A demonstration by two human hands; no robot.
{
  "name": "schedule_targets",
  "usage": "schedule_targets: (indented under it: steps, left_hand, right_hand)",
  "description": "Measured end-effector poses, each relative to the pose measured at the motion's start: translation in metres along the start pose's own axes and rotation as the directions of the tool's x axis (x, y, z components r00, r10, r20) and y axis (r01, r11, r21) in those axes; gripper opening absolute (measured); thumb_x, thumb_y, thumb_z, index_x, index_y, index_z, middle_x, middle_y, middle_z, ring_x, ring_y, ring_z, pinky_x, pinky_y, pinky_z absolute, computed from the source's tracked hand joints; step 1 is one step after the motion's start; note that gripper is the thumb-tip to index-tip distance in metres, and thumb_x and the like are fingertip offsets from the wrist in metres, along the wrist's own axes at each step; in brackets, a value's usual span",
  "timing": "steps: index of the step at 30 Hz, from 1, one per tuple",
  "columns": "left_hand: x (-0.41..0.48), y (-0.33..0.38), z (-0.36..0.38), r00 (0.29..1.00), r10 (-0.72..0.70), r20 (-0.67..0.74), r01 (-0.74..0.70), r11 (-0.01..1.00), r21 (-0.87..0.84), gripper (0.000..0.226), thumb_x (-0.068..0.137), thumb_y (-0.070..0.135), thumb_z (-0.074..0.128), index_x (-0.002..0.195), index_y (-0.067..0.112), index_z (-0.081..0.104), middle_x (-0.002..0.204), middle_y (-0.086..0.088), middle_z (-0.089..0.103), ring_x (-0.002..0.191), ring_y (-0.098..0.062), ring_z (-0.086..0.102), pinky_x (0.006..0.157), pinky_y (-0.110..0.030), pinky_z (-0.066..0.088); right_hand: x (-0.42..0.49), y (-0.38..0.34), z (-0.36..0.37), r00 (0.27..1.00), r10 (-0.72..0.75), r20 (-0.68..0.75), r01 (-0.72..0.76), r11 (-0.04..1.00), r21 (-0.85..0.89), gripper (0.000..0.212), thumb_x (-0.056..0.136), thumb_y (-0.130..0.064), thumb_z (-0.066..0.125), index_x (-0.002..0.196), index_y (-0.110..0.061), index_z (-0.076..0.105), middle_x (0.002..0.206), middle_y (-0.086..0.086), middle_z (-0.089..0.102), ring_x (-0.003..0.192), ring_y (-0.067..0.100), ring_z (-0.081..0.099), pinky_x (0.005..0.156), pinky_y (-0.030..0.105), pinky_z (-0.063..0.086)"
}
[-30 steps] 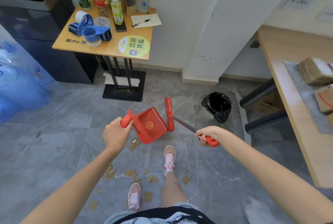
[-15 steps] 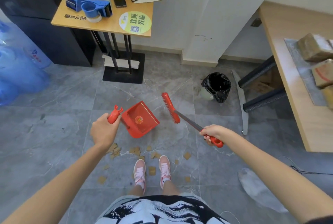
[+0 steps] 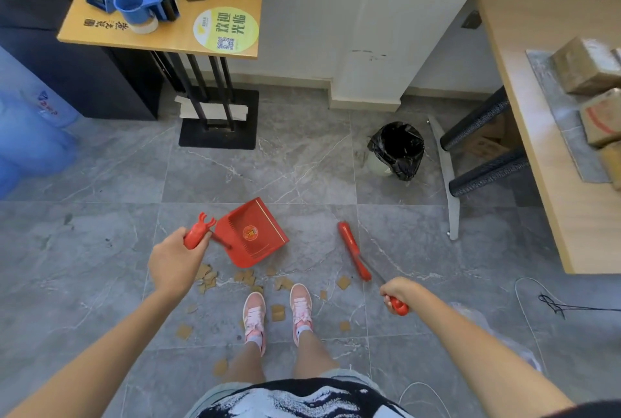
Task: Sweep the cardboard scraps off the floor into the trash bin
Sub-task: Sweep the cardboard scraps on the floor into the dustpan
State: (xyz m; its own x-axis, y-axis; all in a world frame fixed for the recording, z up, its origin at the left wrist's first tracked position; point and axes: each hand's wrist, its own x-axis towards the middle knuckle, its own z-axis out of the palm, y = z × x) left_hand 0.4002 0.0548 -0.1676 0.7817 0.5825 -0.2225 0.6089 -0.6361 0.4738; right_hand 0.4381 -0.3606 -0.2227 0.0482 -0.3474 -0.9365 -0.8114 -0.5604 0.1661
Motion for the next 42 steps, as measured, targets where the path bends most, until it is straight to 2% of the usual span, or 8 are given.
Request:
schedule_targets:
  steps: [6,12,19,25,31,35,37,42]
  left_hand:
    - [-0.018,0.007,0.014,1.0,0.027,0.012,-0.028,0.999,0.04,0.044,0.087,0.048,0.063,0.06,0.017,0.046,0.046,-0.002,0.05,0.045,-0.021,0.051,0.044,-0.028,0.038]
    - [-0.036,0.015,0.029,0.991,0.117,0.066,-0.124,0.985,0.121,0.04,0.085,0.046,0.066,0.062,0.019,0.048,0.045,0.0,0.05,0.046,-0.024,0.053,0.046,-0.032,0.042]
    - [-0.054,-0.008,0.027,0.973,0.21,0.093,-0.222,0.962,0.158,0.039,0.084,0.045,0.068,0.063,0.016,0.051,0.044,0.0,0.05,0.042,-0.02,0.052,0.044,-0.032,0.043]
    - [-0.071,-0.056,0.002,0.967,0.235,0.097,-0.246,0.96,0.131,0.038,0.083,0.042,0.071,0.063,0.017,0.05,0.043,0.002,0.048,0.041,-0.019,0.05,0.043,-0.029,0.04]
    - [-0.097,-0.122,-0.041,0.974,0.215,0.063,-0.22,0.971,0.09,0.037,0.083,0.04,0.071,0.063,0.019,0.048,0.042,0.002,0.044,0.04,-0.02,0.046,0.042,-0.026,0.031]
    - [-0.103,-0.154,-0.068,0.981,0.191,0.029,-0.192,0.98,0.046,0.042,0.083,0.041,0.07,0.059,0.025,0.04,0.042,0.002,0.04,0.041,-0.023,0.043,0.043,-0.028,0.03]
    - [-0.103,-0.165,-0.077,0.984,0.18,-0.001,-0.18,0.982,0.06,0.044,0.083,0.042,0.07,0.059,0.02,0.042,0.042,0.0,0.041,0.041,-0.024,0.044,0.042,-0.027,0.03]
    - [-0.103,-0.185,-0.099,0.992,0.103,-0.072,-0.1,0.994,0.041,0.046,0.084,0.041,0.07,0.058,0.015,0.041,0.044,-0.004,0.043,0.042,-0.027,0.042,0.043,-0.028,0.026]
  right_hand:
    - [0.015,0.028,0.042,0.999,-0.007,0.05,0.008,1.0,-0.018,0.04,0.098,-0.002,0.026,0.059,-0.007,0.038,0.023,-0.001,0.031,0.014,0.007,0.023,0.029,0.006,0.019]
    - [0.014,0.029,0.049,0.997,-0.075,0.022,0.075,0.997,-0.023,0.034,0.093,0.003,0.031,0.063,-0.005,0.044,0.051,0.004,0.039,0.015,0.007,0.028,0.027,0.009,0.024]
    - [0.003,0.036,0.052,0.996,-0.09,0.012,0.088,0.991,0.098,0.035,0.096,0.003,0.024,0.066,-0.003,0.041,0.024,0.0,0.033,0.013,0.006,0.023,0.028,0.006,0.023]
    - [0.0,0.048,0.129,0.989,-0.146,-0.028,0.148,0.986,0.076,0.031,0.092,0.006,0.024,0.066,-0.005,0.037,0.046,0.006,0.036,0.019,0.009,0.026,0.034,0.007,0.027]
    - [-0.032,0.077,0.215,0.971,-0.237,-0.042,0.232,0.967,-0.102,0.023,0.088,-0.003,0.044,0.066,-0.004,0.038,0.054,0.009,0.042,0.04,0.014,0.04,0.035,0.018,0.032]
    - [-0.04,0.1,0.243,0.977,-0.212,-0.001,0.209,0.968,-0.136,0.008,0.089,-0.001,0.038,0.092,0.003,0.044,0.053,0.01,0.041,0.036,0.014,0.035,0.039,0.019,0.031]
    - [-0.039,0.108,0.248,0.975,-0.222,0.008,0.221,0.967,-0.124,0.022,0.089,-0.001,0.035,0.103,0.0,0.052,0.051,0.008,0.042,0.031,0.012,0.035,0.038,0.018,0.031]
    - [-0.059,0.099,0.219,0.97,-0.23,0.086,0.235,0.97,-0.063,0.017,0.093,-0.003,0.038,0.079,-0.012,0.041,0.053,0.004,0.038,0.024,0.005,0.032,0.033,0.01,0.03]
